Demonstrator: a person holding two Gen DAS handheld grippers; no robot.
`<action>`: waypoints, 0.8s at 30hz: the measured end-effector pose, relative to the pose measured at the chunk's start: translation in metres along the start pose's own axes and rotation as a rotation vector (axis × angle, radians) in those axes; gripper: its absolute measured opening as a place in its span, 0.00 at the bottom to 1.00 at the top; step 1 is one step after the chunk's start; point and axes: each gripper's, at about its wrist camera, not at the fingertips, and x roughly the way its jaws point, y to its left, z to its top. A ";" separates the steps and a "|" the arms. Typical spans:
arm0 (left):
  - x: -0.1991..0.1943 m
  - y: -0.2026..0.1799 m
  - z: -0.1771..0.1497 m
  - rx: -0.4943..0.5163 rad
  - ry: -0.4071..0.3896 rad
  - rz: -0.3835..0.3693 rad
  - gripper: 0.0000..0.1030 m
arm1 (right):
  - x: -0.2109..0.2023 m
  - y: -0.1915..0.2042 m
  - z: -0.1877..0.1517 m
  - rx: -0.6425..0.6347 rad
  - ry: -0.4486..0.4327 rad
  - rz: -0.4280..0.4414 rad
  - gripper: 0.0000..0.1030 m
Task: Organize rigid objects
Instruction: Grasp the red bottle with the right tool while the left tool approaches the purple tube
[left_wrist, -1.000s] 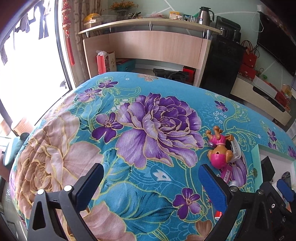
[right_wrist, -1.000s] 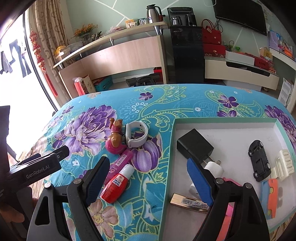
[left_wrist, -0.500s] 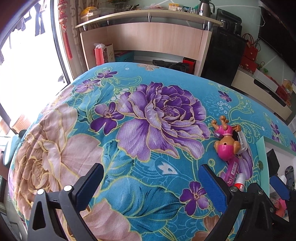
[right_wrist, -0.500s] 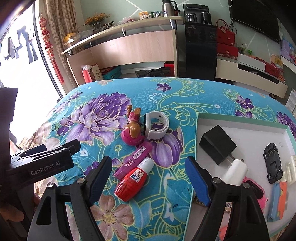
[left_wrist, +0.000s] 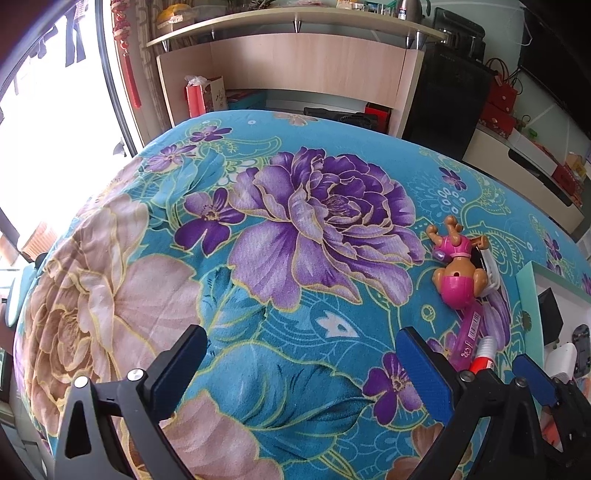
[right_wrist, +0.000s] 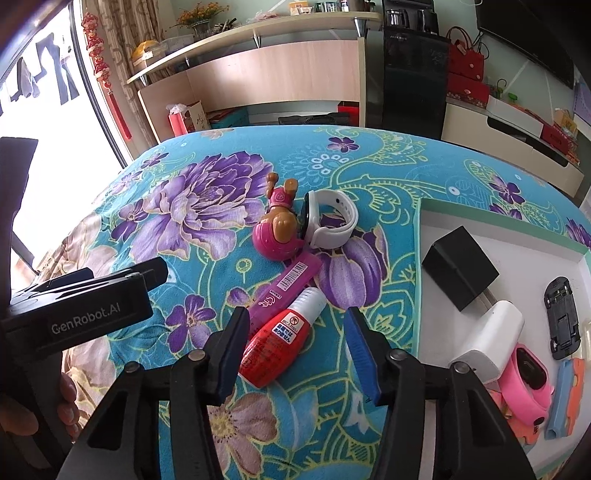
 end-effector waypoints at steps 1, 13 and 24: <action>0.000 -0.001 0.000 0.002 0.002 0.001 1.00 | 0.001 0.000 0.000 -0.001 0.005 0.000 0.51; 0.002 -0.006 -0.001 0.027 0.010 -0.002 1.00 | 0.011 0.005 -0.003 -0.011 0.046 0.012 0.47; 0.003 -0.010 -0.002 0.042 0.015 -0.015 1.00 | 0.013 -0.008 -0.001 0.028 0.052 -0.013 0.33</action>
